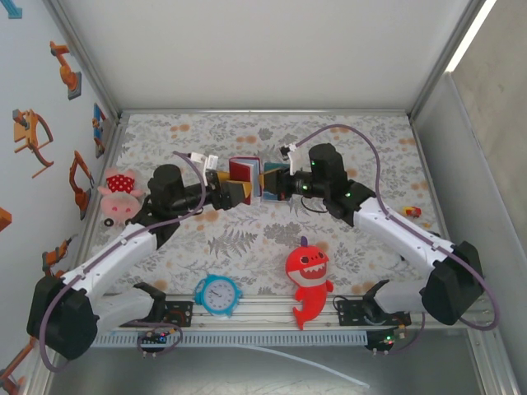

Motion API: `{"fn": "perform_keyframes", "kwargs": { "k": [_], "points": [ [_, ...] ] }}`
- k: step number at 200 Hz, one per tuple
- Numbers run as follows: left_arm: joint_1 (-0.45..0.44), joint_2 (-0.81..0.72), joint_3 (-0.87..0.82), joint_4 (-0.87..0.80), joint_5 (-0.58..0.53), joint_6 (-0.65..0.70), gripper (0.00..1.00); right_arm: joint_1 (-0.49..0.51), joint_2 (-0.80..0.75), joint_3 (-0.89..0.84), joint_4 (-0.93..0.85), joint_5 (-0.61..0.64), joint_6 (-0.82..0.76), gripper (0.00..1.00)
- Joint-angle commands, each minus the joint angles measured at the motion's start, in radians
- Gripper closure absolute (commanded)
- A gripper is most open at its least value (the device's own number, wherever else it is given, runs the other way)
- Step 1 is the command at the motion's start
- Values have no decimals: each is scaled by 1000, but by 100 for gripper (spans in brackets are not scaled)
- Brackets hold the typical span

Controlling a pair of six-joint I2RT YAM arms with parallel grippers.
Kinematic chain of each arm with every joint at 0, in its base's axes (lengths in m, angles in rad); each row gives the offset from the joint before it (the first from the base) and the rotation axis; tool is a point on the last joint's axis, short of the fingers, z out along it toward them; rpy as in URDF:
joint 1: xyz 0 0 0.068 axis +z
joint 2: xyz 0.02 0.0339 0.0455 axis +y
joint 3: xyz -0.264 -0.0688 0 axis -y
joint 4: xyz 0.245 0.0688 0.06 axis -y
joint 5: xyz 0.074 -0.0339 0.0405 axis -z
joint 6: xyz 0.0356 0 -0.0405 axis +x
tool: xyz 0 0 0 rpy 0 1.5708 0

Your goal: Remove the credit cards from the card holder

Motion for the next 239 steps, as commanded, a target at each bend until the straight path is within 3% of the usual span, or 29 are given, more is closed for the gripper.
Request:
{"fn": "perform_keyframes", "kwargs": {
  "k": [1,106,185,239],
  "points": [
    [-25,15,26,-47,-96,42,10,10,9,49,4,51,-6,100],
    [-79,79,52,-27,-150,47,11,33,40,55,6,88,13,100],
    [-90,48,63,-94,-257,73,35,39,29,52,-13,122,11,100],
    [-89,15,50,-113,-273,78,52,39,2,35,-5,136,16,100]
  ]
}}
